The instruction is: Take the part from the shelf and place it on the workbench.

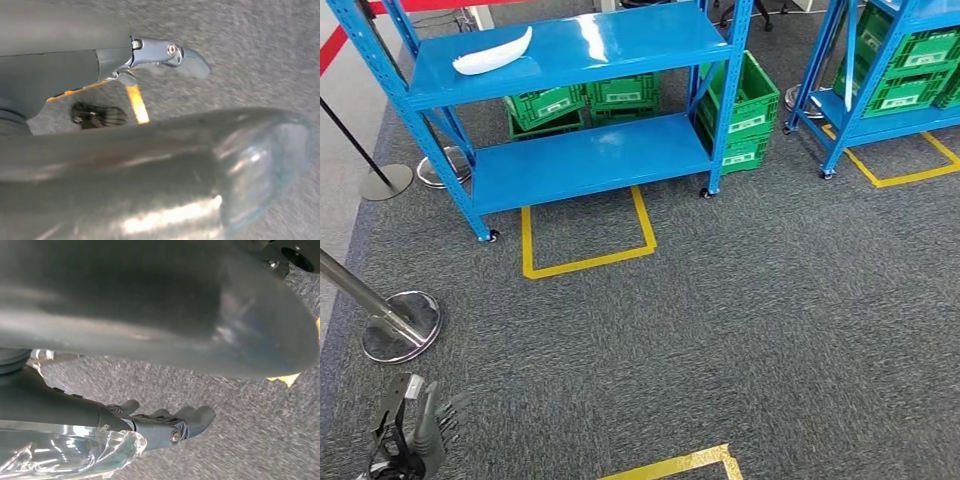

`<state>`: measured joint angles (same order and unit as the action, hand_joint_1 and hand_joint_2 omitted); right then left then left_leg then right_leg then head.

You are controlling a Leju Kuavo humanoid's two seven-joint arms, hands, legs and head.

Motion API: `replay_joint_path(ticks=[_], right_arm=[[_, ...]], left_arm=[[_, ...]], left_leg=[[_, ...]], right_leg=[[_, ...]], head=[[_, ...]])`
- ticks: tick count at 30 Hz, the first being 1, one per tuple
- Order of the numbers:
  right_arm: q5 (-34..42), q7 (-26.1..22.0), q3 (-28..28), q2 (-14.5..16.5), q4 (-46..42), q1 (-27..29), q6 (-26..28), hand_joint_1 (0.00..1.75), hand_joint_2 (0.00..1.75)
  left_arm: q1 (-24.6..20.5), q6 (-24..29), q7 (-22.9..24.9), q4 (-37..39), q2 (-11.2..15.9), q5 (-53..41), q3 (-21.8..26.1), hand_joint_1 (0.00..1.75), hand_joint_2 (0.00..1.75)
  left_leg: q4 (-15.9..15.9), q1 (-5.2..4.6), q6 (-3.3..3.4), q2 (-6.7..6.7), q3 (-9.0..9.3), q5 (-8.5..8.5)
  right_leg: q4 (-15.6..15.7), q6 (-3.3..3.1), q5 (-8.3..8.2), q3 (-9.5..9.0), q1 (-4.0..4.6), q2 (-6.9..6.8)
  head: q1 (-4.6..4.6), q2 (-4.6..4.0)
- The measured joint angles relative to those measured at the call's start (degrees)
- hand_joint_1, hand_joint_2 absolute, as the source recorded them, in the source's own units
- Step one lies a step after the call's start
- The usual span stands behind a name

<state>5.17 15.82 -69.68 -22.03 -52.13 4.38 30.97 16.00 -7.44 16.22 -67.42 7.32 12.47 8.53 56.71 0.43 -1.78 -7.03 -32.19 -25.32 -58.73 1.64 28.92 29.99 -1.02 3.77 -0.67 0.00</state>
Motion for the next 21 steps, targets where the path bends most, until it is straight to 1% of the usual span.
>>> replay_joint_path(ticks=[1,2,3,4,5,6,7,8,9,10,11,12,13,15,16,17,18,19,20,21], right_arm=[[0.40,-0.27,-0.63,-0.10,0.01,-0.27,0.29,0.00,0.00],[0.87,-0.55,-1.25,-0.22,0.03,-0.51,0.58,0.00,0.00],[1.33,-0.83,-1.87,-0.35,0.06,-0.68,0.84,0.00,0.00],[1.82,-1.12,-2.47,-0.46,0.10,-0.82,1.07,0.00,0.00],[2.33,-1.41,-3.07,-0.55,0.17,-0.96,1.23,0.00,0.00],[2.79,-1.69,-3.61,-0.63,0.23,-1.08,1.37,0.00,0.00],[3.23,-1.99,-4.08,-0.69,0.27,-1.23,1.46,0.00,0.00],[3.65,-2.31,-4.51,-0.73,0.30,-1.38,1.56,0.00,0.00],[4.09,-2.66,-4.85,-0.76,0.31,-1.53,1.70,0.00,0.00],[4.56,-3.04,-5.13,-0.77,0.31,-1.70,1.96,0.00,0.00],[5.03,-3.44,-5.36,-0.81,0.32,-1.89,2.32,0.00,0.00],[5.45,-3.81,-5.54,-0.85,0.32,-2.08,2.73,0.00,0.00],[5.76,-4.10,-5.74,-0.90,0.32,-2.25,3.16,0.00,0.00],[6.07,-4.46,-6.09,-1.05,0.30,-2.53,3.77,0.00,0.00],[6.14,-4.58,-6.28,-1.14,0.29,-2.69,3.99,0.00,0.00],[6.22,-4.68,-6.47,-1.23,0.29,-2.90,4.14,0.00,0.00],[6.31,-4.76,-6.66,-1.29,0.28,-3.10,4.26,0.00,0.00],[6.39,-4.82,-6.84,-1.34,0.28,-3.25,4.37,0.00,0.00],[6.47,-4.86,-6.99,-1.37,0.28,-3.27,4.43,0.00,0.00],[6.50,-4.88,-7.12,-1.38,0.28,-3.23,4.46,0.00,0.00]], left_arm=[[0.43,1.35,-0.22,-0.42,1.27,1.58,-1.91,0.00,0.00],[0.67,2.71,-0.49,-0.84,2.51,3.19,-3.81,0.00,0.00],[0.79,3.95,-0.80,-1.25,3.55,4.76,-5.63,0.00,0.00],[0.89,5.10,-1.13,-1.61,4.57,6.24,-7.38,0.00,0.00],[1.12,6.21,-1.45,-1.95,5.53,7.66,-9.06,0.00,0.00],[1.45,7.15,-1.72,-2.24,6.42,8.89,-10.61,0.00,0.00],[1.80,7.98,-1.99,-2.51,7.33,9.93,-12.09,0.00,0.00],[2.10,8.77,-2.23,-2.78,8.21,10.87,-13.44,0.00,0.00],[2.35,9.52,-2.49,-3.04,9.05,11.73,-14.63,0.00,0.00],[2.52,10.31,-2.78,-3.29,9.87,12.60,-15.73,0.00,0.00],[2.65,11.15,-3.08,-3.57,10.59,13.50,-16.69,0.00,0.00],[2.79,12.07,-3.41,-3.90,11.32,14.47,-17.69,0.00,0.00],[2.95,12.97,-3.71,-4.26,12.02,15.39,-18.70,0.00,0.00],[3.45,14.47,-4.25,-5.05,13.35,16.92,-20.60,0.00,0.00],[3.70,15.01,-4.46,-5.39,13.95,17.50,-21.42,0.00,0.00],[3.87,15.44,-4.65,-5.69,14.45,17.99,-22.15,0.00,0.00],[4.00,15.81,-4.80,-5.94,14.86,18.39,-22.82,0.00,0.00],[4.04,16.10,-4.88,-6.11,15.23,18.71,-23.47,0.00,0.00],[4.08,16.35,-4.93,-6.22,15.53,18.98,-24.06,0.00,0.00],[4.16,16.51,-4.94,-6.30,15.78,19.15,-24.57,0.00,0.00]], left_leg=[[1.11,-0.08,-0.26,1.35,-0.57,-0.62],[3.49,-0.18,-0.50,3.12,-1.84,-1.78],[7.09,-0.27,-0.69,4.98,-3.85,-3.32],[11.27,-0.25,-0.83,5.96,-6.30,-4.87],[14.85,-0.22,-0.88,6.37,-8.57,-5.79],[16.78,-0.21,-0.85,6.49,-10.06,-5.63],[16.33,-0.22,-0.74,6.50,-10.36,-4.11],[13.85,-0.24,-0.56,6.51,-9.60,-1.73],[10.00,-0.29,-0.29,6.59,-8.13,0.98],[6.46,-0.43,-0.03,6.72,-6.51,2.69],[3.71,-0.56,0.22,6.83,-5.18,3.24],[2.06,-0.69,0.44,6.92,-4.32,3.03],[1.47,-0.77,0.67,6.93,-3.90,2.23],[0.73,-0.54,1.25,6.77,-2.97,1.65],[0.51,-0.40,1.61,6.71,-2.35,1.39],[0.37,-0.29,1.89,6.65,-1.69,1.10],[0.25,-0.24,2.10,6.62,-1.13,0.69],[0.23,-0.25,2.27,6.59,-0.63,0.19],[0.23,-0.25,2.31,6.50,-0.06,-0.36],[0.23,-0.26,2.33,6.41,0.65,-0.95]], right_leg=[[0.07,-0.40,-0.01,-0.32,-0.04,-0.46],[0.15,-0.75,0.01,-0.60,-0.08,-0.96],[0.15,-0.99,0.17,-0.75,-0.01,-1.43],[0.15,-1.17,0.40,-0.91,0.07,-1.94],[0.15,-1.27,0.69,-1.10,0.14,-2.37],[0.15,-1.28,1.06,-1.41,0.20,-2.72],[0.16,-1.22,1.49,-1.88,0.23,-2.99],[0.17,-1.12,1.97,-2.47,0.26,-3.21],[0.19,-0.98,2.52,-2.99,0.27,-3.38],[0.23,-0.77,3.12,-3.42,0.38,-3.56],[0.29,-0.53,3.62,-3.67,0.47,-3.66],[0.55,-0.27,3.99,-3.91,0.56,-3.77],[0.70,0.07,4.03,-4.36,0.65,-3.85],[0.47,0.68,3.80,-5.01,0.67,-3.95],[-1.13,0.95,3.63,-4.48,0.69,-3.96],[-3.87,1.14,3.82,-2.91,0.69,-3.94],[-7.78,1.31,4.55,-0.39,0.69,-3.91],[-11.86,1.44,5.90,2.50,0.68,-3.90],[-15.05,1.54,7.59,5.25,0.69,-3.89],[-16.65,1.58,9.00,7.32,0.70,-3.89]], head=[[0.27,0.00],[0.53,0.00],[0.82,0.00],[1.03,0.00],[1.05,0.00],[1.08,0.00],[1.09,0.00],[1.09,0.00],[1.10,0.00],[1.06,0.00],[1.09,0.00],[1.06,0.00],[1.06,0.00],[1.00,0.01],[0.91,0.00],[0.75,0.00],[0.61,0.00],[0.47,-0.01],[0.38,0.00],[0.36,0.00]])
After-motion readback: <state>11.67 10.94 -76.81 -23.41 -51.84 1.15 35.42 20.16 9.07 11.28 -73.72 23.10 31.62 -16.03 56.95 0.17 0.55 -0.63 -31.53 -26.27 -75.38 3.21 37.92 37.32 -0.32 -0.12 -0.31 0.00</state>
